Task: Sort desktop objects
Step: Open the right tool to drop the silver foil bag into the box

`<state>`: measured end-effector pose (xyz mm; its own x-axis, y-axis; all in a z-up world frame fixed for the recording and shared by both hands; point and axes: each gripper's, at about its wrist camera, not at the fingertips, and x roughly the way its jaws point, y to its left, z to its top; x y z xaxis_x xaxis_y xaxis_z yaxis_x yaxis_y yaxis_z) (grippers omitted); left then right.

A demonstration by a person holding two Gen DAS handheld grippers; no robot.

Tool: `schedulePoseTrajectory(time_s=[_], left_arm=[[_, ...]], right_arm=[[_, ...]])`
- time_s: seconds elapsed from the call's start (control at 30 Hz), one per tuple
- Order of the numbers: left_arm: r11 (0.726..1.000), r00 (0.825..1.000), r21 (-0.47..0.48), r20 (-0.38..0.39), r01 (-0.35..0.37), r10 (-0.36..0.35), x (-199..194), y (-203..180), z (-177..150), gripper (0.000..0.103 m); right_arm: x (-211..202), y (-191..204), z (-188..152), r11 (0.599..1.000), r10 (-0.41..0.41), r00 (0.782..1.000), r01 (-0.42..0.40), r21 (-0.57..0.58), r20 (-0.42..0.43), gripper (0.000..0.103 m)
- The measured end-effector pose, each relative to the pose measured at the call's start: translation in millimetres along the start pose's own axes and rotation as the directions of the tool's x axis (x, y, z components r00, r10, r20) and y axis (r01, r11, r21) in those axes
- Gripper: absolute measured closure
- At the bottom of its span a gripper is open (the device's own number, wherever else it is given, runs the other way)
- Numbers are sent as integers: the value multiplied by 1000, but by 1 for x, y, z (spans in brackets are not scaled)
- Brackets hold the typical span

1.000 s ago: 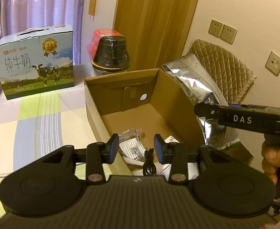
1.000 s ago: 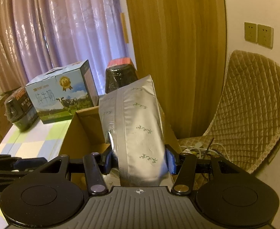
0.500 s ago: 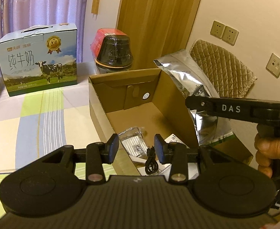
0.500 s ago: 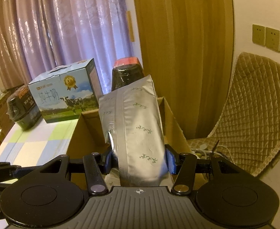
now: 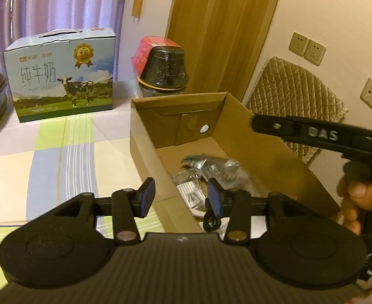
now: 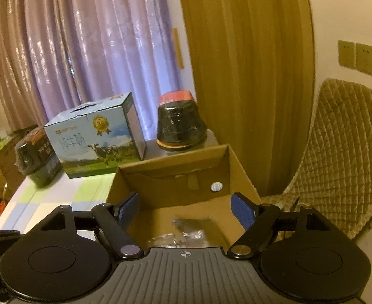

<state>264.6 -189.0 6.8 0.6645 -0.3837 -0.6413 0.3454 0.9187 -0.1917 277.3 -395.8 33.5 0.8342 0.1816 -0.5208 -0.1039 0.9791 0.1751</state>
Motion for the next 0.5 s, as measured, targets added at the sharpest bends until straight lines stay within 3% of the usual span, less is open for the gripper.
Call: schedulePoseTrajectory(time_s=[0.33, 0.5], left_arm=[[1000, 1000, -16, 9, -2, 2, -14, 0, -4, 51], [1000, 1000, -22, 23, -9, 9, -28, -4, -5, 35]], right_arm=[[-26, -20, -20, 997, -35, 999, 37, 72, -29, 18], [-44, -22, -28, 995, -39, 999, 42, 91, -38, 14]])
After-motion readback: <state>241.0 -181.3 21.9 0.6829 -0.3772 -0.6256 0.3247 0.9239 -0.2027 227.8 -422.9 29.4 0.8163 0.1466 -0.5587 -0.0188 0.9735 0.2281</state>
